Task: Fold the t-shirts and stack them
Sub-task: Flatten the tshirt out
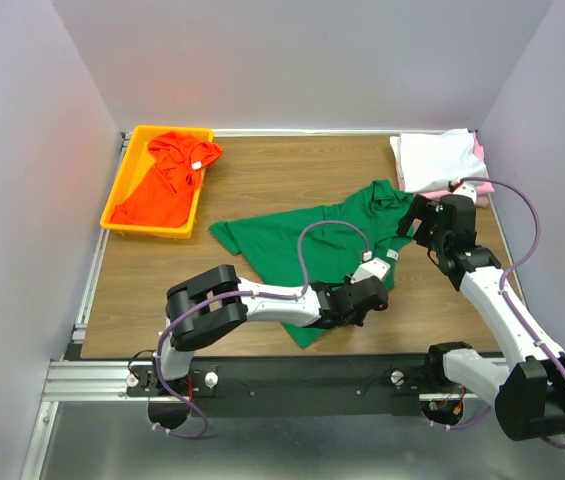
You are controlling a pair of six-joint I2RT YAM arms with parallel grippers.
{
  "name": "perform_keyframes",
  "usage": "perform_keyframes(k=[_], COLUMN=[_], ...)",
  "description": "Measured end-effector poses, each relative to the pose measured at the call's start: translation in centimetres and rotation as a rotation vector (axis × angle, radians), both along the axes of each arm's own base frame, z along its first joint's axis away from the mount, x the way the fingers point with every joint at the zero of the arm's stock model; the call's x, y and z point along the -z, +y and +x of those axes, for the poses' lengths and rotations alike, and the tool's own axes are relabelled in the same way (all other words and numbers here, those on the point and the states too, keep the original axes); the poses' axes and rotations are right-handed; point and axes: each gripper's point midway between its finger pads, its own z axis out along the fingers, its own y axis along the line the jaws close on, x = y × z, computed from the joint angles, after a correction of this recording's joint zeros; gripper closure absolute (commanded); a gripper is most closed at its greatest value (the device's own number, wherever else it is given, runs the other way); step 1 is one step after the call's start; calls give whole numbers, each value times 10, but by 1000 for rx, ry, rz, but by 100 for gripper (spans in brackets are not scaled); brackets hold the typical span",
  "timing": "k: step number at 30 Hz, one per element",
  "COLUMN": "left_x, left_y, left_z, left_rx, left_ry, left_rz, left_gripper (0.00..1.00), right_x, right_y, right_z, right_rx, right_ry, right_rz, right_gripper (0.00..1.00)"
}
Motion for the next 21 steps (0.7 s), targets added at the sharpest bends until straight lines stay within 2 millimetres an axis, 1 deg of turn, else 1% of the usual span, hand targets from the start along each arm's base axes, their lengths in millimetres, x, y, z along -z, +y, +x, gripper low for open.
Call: perform_keyframes(k=[3,5,7,8,9,15,17,18,19,21], left_x=[5,7,8,8,8,9,5,2,-7,-30], left_y=[2,3,4,4,4,7,11,12,15,25], left_z=[0,-1,-1,-1,-1,1,6,8,12,22], left_rx=[0,-1,-1,-1,1,-8,-24,-29,-40,-73], left_ry=[4,6,6,6,5,-3,-12,-16,-23,-47], left_rz=[16,24,27,28,30,42,45,42,28,-6], left_gripper=[66,73,84,97,100,100,100,100,100,100], right_x=[0,0,0,0,0,0,0,1,2,6], right_y=[0,0,0,0,0,0,2,3,4,7], right_z=[0,0,0,0,0,0,0,0,0,2], right_rx=[0,0,0,0,0,-3,-13,-20,-26,-41], right_ry=[0,0,0,1,0,1,1,4,6,19], right_rz=[0,0,0,0,0,-1,0,2,5,11], right_gripper=[0,0,0,0,0,0,0,0,0,0])
